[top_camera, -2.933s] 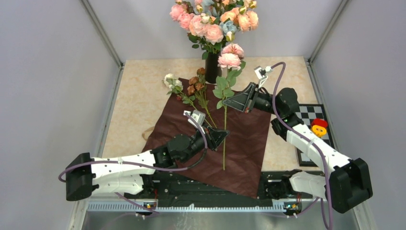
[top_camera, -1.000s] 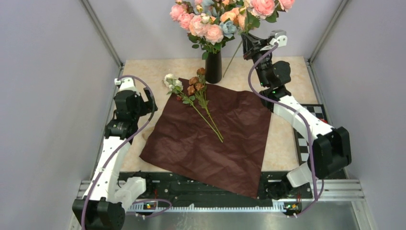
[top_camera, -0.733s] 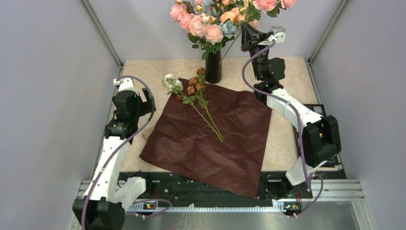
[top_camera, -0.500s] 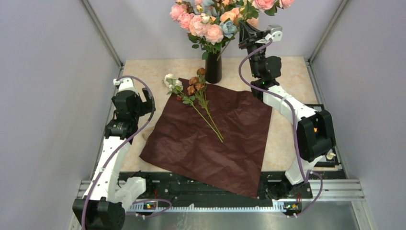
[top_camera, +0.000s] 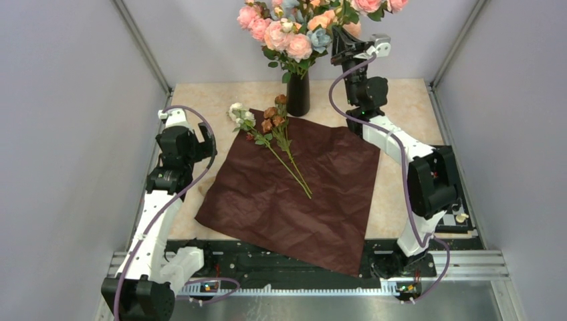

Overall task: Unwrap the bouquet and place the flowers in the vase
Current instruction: Insert the fake flower into the vase.

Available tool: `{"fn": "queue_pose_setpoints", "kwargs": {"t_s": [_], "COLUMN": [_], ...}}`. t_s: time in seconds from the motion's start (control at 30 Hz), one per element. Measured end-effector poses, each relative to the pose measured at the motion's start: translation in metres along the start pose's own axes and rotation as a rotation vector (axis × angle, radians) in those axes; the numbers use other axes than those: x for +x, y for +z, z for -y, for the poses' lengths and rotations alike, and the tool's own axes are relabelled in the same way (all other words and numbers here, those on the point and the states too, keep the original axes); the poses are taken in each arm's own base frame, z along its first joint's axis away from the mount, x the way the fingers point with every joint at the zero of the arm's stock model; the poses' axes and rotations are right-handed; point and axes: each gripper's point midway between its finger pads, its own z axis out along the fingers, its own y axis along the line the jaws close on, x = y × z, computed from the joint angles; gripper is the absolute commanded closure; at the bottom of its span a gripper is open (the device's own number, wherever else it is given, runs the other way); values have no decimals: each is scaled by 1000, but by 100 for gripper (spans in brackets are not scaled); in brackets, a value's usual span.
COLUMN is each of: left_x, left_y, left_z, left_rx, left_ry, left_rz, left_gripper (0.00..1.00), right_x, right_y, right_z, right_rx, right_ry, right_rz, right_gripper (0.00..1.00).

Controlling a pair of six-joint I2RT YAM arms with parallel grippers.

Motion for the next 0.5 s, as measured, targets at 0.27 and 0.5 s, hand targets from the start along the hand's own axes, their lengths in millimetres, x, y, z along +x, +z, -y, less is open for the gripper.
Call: {"fn": "queue_pose_setpoints", "kwargs": {"t_s": [0.27,0.5], "left_x": [0,4], "left_y": [0,1], "left_z": [0,-1], "left_rx": [0,-2], "left_ry": [1,6], "left_rz": [-1,-9], "left_gripper": [1,1], "right_x": [7,9], "right_y": [11,20], "right_z": [-2,-7], "right_rx": [1,-7], "right_ry": [0,-8], "right_rz": [28,51], "right_gripper": [100,100]}}
